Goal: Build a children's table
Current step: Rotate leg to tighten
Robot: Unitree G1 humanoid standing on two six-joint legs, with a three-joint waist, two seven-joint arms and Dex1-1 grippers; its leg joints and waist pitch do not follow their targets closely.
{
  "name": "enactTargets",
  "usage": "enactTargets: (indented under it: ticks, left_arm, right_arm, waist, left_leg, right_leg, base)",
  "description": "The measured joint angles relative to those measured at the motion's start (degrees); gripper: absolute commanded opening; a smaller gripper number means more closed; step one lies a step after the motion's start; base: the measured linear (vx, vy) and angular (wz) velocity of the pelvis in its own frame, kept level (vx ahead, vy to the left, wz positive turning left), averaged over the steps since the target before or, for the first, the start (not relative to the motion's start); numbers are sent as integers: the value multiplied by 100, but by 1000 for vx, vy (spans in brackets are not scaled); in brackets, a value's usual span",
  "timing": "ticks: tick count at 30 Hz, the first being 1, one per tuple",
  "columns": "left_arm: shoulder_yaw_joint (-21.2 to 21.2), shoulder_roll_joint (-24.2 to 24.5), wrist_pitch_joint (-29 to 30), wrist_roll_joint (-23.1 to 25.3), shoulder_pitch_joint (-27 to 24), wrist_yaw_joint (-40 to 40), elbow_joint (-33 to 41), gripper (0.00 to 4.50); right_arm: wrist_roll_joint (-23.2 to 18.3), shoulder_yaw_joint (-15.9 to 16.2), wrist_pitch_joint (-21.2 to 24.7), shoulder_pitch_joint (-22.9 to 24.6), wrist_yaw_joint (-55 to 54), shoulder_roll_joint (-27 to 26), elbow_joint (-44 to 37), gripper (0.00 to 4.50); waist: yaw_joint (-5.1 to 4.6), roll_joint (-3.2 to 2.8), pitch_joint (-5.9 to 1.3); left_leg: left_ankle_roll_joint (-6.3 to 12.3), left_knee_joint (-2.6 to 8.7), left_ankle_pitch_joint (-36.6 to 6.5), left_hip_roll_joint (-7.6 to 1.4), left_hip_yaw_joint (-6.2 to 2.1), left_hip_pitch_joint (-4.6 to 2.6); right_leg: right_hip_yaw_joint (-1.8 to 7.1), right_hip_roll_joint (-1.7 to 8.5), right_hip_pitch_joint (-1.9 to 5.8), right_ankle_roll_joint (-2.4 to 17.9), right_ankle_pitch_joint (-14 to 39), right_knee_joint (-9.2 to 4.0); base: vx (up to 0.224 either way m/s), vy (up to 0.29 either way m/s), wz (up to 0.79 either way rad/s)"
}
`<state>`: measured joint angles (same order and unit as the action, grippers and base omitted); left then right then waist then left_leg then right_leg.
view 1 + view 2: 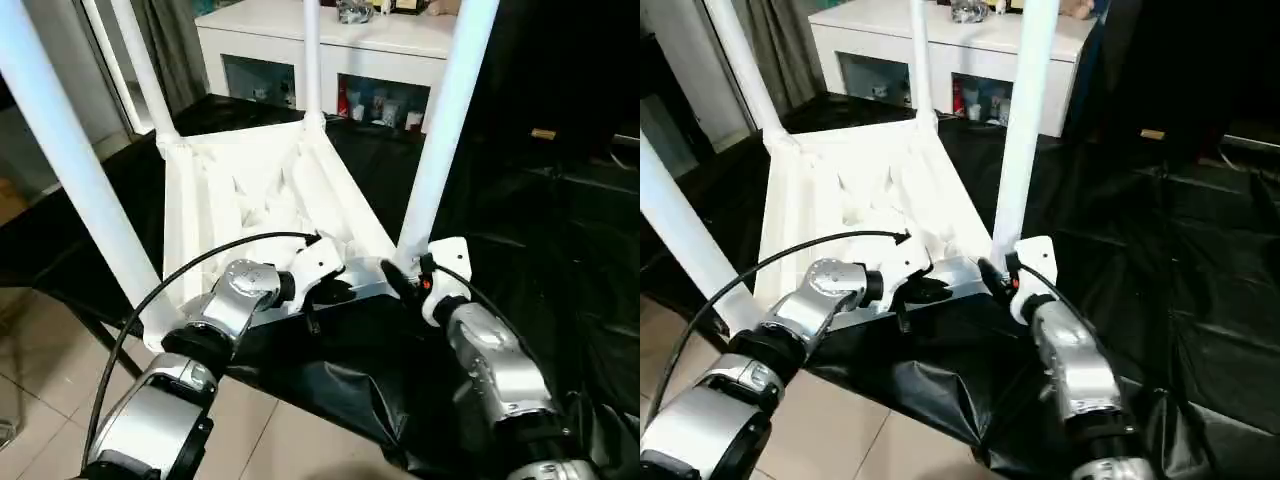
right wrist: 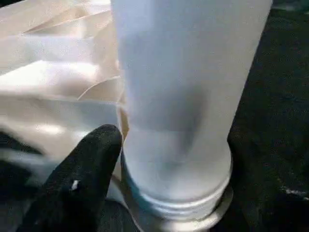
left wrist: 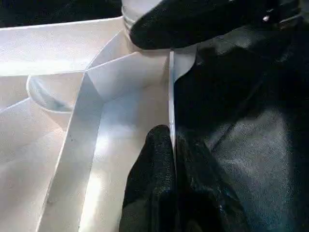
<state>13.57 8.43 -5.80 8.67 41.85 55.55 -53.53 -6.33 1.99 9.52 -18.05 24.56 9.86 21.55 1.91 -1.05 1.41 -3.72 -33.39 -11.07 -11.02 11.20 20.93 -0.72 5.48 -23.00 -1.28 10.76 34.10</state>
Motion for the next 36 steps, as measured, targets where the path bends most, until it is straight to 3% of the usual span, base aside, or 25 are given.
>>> enactTargets:
  ticks: [7,9,18,25,31,33,36]
  left_arm:
    - [-19,567,-82,-311,-283,1251,407,0]
    - [-18,707,-14,-400,-344,1595,547,0]
    - [41,881,155,-473,-503,2231,937,0]
    - [38,902,219,-486,-511,2250,969,0]
    - [34,910,239,-487,-521,2251,993,0]
    - [21,909,171,-479,-522,2146,956,0]
    - [-10,672,31,-321,-329,1337,619,0]
  right_arm:
    - [-309,597,399,244,2179,1391,-846,381]
    - [-366,649,402,247,2527,1480,-930,381]
    - [-511,783,510,215,3120,1600,-956,381]
    - [-531,797,544,214,3237,1570,-946,311]
    - [-590,773,551,208,3208,1528,-893,280]
    - [-599,702,539,208,3083,1381,-813,277]
    - [-540,286,408,122,2071,849,-385,274]
  waist:
    - [24,22,14]
    - [23,17,11]
    - [102,32,20]
    - [111,35,22]
    - [108,35,22]
    - [90,37,21]
    - [15,42,20]
  left_leg:
    - [1,14,1,-12,0,11]
    - [1,14,1,-14,0,10]
    - [6,4,-2,-14,11,10]
    - [5,4,-2,-14,11,9]
    - [5,5,-2,-15,11,9]
    - [5,4,-1,-16,11,7]
    - [2,-8,-1,-16,11,6]
  right_leg:
    - [-6,-9,-4,-20,12,1]
    - [-7,-9,-9,-22,14,0]
    - [-4,-5,-14,-18,15,0]
    - [-4,-6,-14,-18,15,0]
    - [-4,-6,-14,-18,15,0]
    - [-3,-8,-13,-17,14,2]
    - [-2,-7,-15,5,-1,4]
  base:
    - [0,0,0]
    - [0,0,0]
    - [0,0,0]
    - [0,0,0]
    - [0,0,0]
    - [0,0,0]
    - [0,0,0]
